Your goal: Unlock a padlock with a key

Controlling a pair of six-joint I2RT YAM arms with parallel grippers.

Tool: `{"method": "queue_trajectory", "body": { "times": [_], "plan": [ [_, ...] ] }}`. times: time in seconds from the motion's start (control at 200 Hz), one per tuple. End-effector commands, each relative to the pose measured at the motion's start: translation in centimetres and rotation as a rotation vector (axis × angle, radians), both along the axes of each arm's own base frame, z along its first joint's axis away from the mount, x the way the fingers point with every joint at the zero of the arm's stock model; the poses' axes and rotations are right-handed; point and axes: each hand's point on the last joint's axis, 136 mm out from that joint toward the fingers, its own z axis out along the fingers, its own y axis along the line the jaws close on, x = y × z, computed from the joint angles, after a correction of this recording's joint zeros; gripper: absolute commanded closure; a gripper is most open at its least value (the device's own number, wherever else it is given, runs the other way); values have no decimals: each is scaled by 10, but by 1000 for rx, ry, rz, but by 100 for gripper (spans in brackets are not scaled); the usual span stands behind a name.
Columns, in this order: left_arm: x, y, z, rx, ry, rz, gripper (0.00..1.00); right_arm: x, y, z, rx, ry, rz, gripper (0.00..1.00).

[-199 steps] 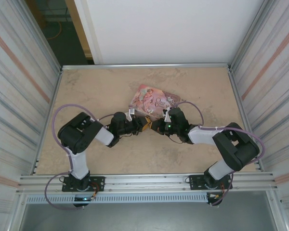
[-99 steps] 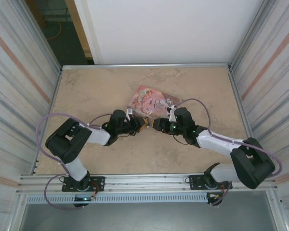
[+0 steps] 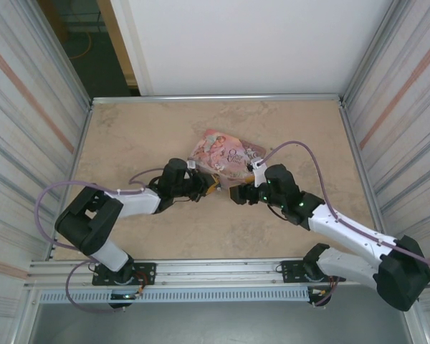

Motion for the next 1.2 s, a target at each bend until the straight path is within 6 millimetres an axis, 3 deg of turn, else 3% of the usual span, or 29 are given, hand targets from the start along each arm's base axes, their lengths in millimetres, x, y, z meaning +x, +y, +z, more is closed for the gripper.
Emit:
{"method": "queue_trajectory", "body": {
  "times": [0.0,0.135,0.351,0.616,0.822,1.197],
  "plan": [
    [-1,-6,31,-44,-21,-8,100,-2,-5,19,-116,-192,59,23],
    [-4,-3,34,-24,19,0,100,-13,1,22,-226,-362,151,22],
    [-9,6,40,0,85,51,100,-27,9,9,-456,-571,303,22],
    [-17,11,46,28,160,85,100,-25,17,6,-612,-680,385,24],
    [-18,9,54,2,165,90,100,-20,30,-1,-678,-727,405,31],
    [-18,9,56,-8,168,95,100,-12,55,-4,-680,-760,395,54]
  ]
}}
